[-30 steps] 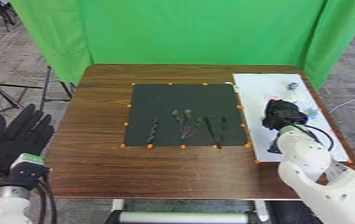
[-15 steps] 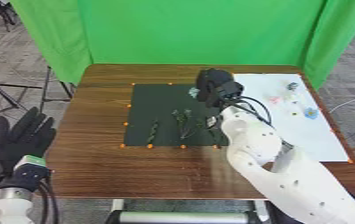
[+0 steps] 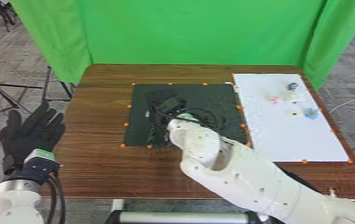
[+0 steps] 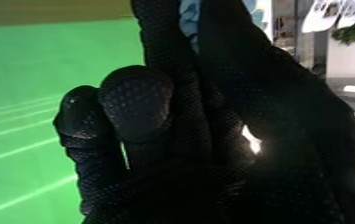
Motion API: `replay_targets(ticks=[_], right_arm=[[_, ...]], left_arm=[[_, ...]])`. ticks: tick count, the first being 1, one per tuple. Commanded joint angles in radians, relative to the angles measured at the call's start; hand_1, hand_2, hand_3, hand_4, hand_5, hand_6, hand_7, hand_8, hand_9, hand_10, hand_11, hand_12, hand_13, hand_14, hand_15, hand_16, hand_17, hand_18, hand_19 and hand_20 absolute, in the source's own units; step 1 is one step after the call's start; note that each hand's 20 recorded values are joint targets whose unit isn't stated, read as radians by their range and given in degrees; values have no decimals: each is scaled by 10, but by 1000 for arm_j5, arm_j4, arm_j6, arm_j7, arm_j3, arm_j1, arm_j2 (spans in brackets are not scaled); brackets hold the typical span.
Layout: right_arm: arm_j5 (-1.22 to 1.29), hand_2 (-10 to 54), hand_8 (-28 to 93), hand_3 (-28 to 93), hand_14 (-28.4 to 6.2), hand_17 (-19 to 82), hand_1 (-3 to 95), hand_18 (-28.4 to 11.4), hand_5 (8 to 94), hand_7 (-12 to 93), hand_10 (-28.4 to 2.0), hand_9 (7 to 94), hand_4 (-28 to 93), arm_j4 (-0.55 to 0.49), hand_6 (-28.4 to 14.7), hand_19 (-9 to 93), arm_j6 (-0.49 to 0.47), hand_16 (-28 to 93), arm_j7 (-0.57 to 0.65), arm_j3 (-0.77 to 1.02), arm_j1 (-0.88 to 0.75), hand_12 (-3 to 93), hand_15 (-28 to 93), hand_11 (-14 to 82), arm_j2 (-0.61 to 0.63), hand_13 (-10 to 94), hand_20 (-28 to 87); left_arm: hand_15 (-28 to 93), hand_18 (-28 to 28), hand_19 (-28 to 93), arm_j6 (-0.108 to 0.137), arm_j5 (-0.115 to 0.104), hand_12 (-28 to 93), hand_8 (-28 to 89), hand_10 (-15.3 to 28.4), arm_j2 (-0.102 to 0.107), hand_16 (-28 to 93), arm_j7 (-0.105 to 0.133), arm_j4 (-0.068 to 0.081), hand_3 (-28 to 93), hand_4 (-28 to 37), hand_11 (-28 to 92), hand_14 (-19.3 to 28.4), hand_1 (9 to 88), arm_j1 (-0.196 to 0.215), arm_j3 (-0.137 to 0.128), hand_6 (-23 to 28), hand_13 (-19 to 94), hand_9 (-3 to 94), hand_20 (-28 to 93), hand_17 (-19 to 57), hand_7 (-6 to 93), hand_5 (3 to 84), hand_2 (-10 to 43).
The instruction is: Arrange flowers
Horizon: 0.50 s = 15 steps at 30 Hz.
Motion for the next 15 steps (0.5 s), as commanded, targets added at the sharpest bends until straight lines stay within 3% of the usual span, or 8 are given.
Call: replay_targets(ticks=[1,12,15], right_arm=[[-49,-95,44,714,-90,445,577,-236,777,285,-99,857,-278,66,-9,932,23,312,49,-47,34,337,679,55,-71,756,382],[-85,-95,43,703,-90,448,569,-240,750,274,-107,830,-277,59,-22,932,57,311,67,-66,35,326,671,63,-72,756,376],[-88,-95,41,700,-90,448,566,-241,748,273,-108,824,-279,51,-22,932,44,312,59,-59,26,321,670,72,-74,755,376]], left_arm=[[309,87,222,1,11,82,-106,131,11,-94,-25,1,713,-283,204,126,213,-6,-6,71,193,296,72,-44,160,351,114],[319,89,226,15,-14,83,-106,130,13,-95,-6,-2,713,-283,207,130,215,-5,-2,71,194,297,73,-46,161,352,114],[320,90,228,13,-3,84,-106,131,12,-96,-21,-3,714,-283,209,131,216,-10,-6,71,193,298,73,-46,163,352,113]])
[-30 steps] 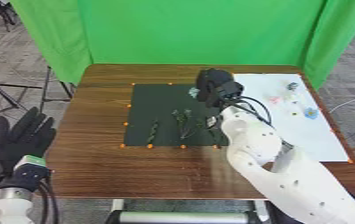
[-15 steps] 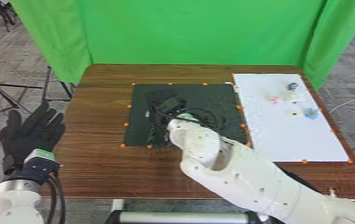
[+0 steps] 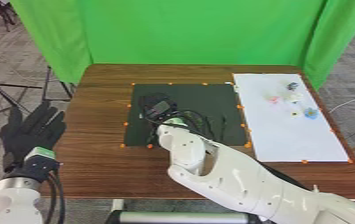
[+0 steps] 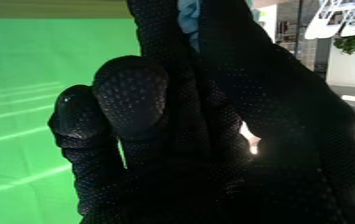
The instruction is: Arrange flowers
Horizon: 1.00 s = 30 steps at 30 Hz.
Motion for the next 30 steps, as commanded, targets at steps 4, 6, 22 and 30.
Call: replay_targets(ticks=[4,6,22,30], right_arm=[[1,-95,38,692,-93,439,546,-243,728,266,-119,788,-281,-16,-28,931,-26,317,16,0,-1,275,671,125,-21,746,371],[8,-95,33,685,-95,434,546,-243,722,266,-126,773,-282,-17,-29,929,-44,313,24,8,-11,253,668,144,-26,737,365],[-3,-95,-126,792,-105,405,421,-251,649,219,-152,699,-283,-33,-33,918,-116,303,16,34,-39,175,660,185,-29,703,350],[18,-95,-125,785,-108,404,421,-253,635,215,-157,680,-283,-48,-36,916,-133,298,25,56,-46,173,663,181,-27,698,355]], left_arm=[[320,90,230,18,-9,83,-106,131,4,-96,-9,2,714,-283,210,131,217,-8,3,72,193,298,73,-46,164,352,112],[320,90,231,34,-25,83,-106,129,-4,-96,-13,-1,716,-283,209,130,216,-17,8,71,193,295,72,-47,165,352,111],[322,91,237,22,-25,85,-109,129,-6,-97,-5,0,722,-282,215,130,244,-4,2,72,192,293,71,-47,169,353,82],[321,92,237,22,-20,84,-110,126,-10,-96,-1,-3,717,-283,216,128,275,6,-4,71,188,286,71,-48,175,349,46]])
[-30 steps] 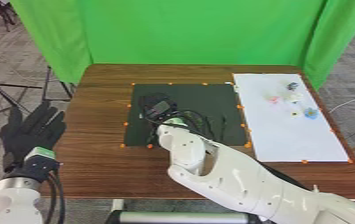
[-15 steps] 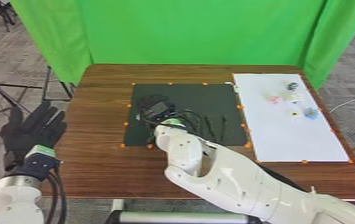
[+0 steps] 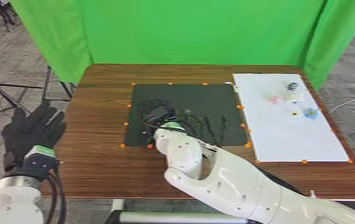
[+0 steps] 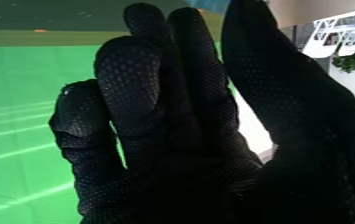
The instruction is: Arrange flowers
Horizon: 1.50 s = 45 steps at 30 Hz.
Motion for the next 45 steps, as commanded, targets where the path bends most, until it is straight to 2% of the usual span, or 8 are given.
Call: replay_targets(ticks=[1,7,15,21,30,34,40,45], right_arm=[[15,-95,-125,785,-108,404,421,-253,629,208,-158,677,-283,-33,-41,916,-30,297,13,39,-9,172,663,180,-4,697,355],[62,-95,-119,771,-107,404,415,-255,612,196,-165,648,-283,-115,-49,917,-26,287,30,143,-51,168,659,169,35,693,354],[129,-95,-112,733,-124,396,378,-261,579,173,-187,598,-283,-229,-65,919,1,272,72,357,-125,160,662,145,217,667,348],[169,-95,-107,729,-128,378,388,-252,568,169,-186,582,-282,-251,-66,909,-10,263,-8,512,-203,160,658,140,411,650,343],[219,-95,-109,746,-126,355,380,-243,538,163,-172,561,-283,-262,-61,884,-179,245,21,724,-343,158,633,133,563,629,347],[140,-95,-108,745,-127,352,381,-242,532,160,-170,548,-283,-216,-62,877,-229,239,-81,779,-377,155,623,124,561,624,351],[156,-95,-111,763,-126,333,391,-239,500,163,-156,516,-282,-187,-57,858,-255,234,0,809,-375,152,624,115,562,610,357],[196,-95,-113,764,-126,335,391,-241,501,164,-157,515,-282,-204,-57,857,-359,230,31,844,-393,150,625,114,583,613,366]], left_arm=[[322,92,236,1,6,84,-111,126,-11,-95,-1,-3,716,-283,216,127,276,16,-8,70,188,285,70,-48,176,348,46],[323,92,235,-5,7,82,-113,127,-28,-95,-3,-6,715,-283,215,128,276,32,-18,70,187,283,71,-47,178,347,44],[321,93,236,-24,6,82,-113,126,-37,-97,23,-25,713,-283,216,128,260,73,-46,71,188,286,71,-48,176,348,64],[321,93,235,0,-20,81,-112,127,-35,-96,56,-37,713,-283,214,127,240,98,-56,71,190,287,71,-48,175,348,83],[322,95,237,-2,-36,82,-110,128,-33,-96,101,-45,717,-283,210,129,223,127,-67,70,192,278,71,-48,169,344,97],[323,95,238,-1,-39,82,-109,127,-39,-96,95,-40,717,-283,211,130,223,130,-61,70,192,280,71,-49,172,345,98],[324,94,238,-12,-32,82,-111,127,-43,-97,85,-36,718,-283,213,130,225,122,-51,69,194,283,71,-48,173,346,99],[323,94,238,2,-38,81,-111,127,-47,-97,89,-48,718,-283,214,130,225,142,-59,69,194,285,71,-48,174,346,100]])
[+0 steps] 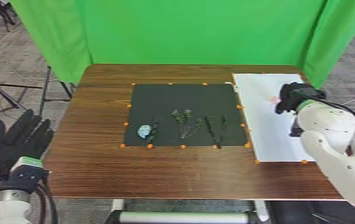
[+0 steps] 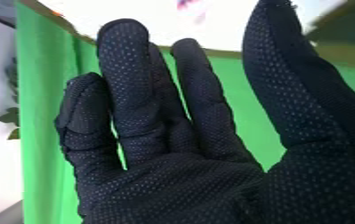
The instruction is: Arrange flowers
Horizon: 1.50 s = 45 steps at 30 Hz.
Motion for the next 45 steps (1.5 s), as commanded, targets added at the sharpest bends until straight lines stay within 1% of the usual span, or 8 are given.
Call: replay_targets(ticks=[1,10,14,19,25,31,36,45], right_arm=[[89,-95,-113,763,-126,335,391,-242,506,164,-157,514,-282,-31,-57,857,-128,229,101,53,-23,150,624,112,31,613,367],[135,-95,-109,761,-123,336,421,-240,541,122,-148,519,-282,-17,-72,851,-200,210,111,66,-33,127,579,93,28,629,366],[133,-95,-106,766,-121,336,431,-240,529,127,-143,511,-282,13,-65,845,-162,207,100,68,-42,128,562,92,19,632,363],[30,-95,-118,766,-112,348,447,-237,549,164,-137,541,-283,-27,-44,867,12,215,59,87,-103,132,574,110,39,653,372],[43,-95,-125,772,-107,349,450,-234,557,172,-133,553,-283,-5,-38,870,-27,223,58,67,-63,135,583,111,39,653,380],[110,-95,-124,782,-100,334,466,-233,436,127,-129,427,-283,96,-70,841,-94,259,68,51,-5,100,533,94,-13,634,368],[94,-95,-129,771,-92,327,494,-231,403,134,-130,391,-283,107,-72,831,-18,284,70,48,-37,81,518,118,-10,622,362],[81,-95,-85,677,-57,362,567,-223,669,213,-88,707,-283,109,8,857,68,381,63,31,-66,150,477,138,-12,722,392]], left_arm=[[324,94,238,12,-7,81,-111,127,-15,-97,-4,-14,717,-283,215,130,225,28,-7,69,195,286,71,-48,175,347,101],[327,94,241,8,-13,81,-112,128,-20,-98,0,-17,715,-283,218,129,229,36,-6,71,198,295,71,-48,175,351,107],[328,95,242,8,-9,80,-112,129,-17,-99,-6,-14,716,-283,219,129,228,26,-4,71,199,297,70,-49,175,352,108],[329,98,248,1,-7,80,-113,129,-19,-99,-12,-15,714,-283,220,129,228,34,-8,71,199,299,71,-52,178,353,109],[329,99,249,-5,-8,80,-113,129,-18,-99,-13,-14,714,-283,219,129,228,33,-4,72,200,299,69,-53,177,354,110],[325,100,250,-8,-1,80,-112,129,-24,-99,-21,-12,715,-283,218,128,229,34,-3,72,198,299,69,-53,177,355,109],[323,100,249,-2,-1,81,-112,128,-23,-98,-16,-13,715,-283,218,127,230,36,-4,73,198,298,68,-53,177,356,108],[326,101,249,3,-3,80,-113,128,-24,-98,-19,-13,715,-283,219,127,232,35,-5,72,199,299,69,-53,177,356,106]])
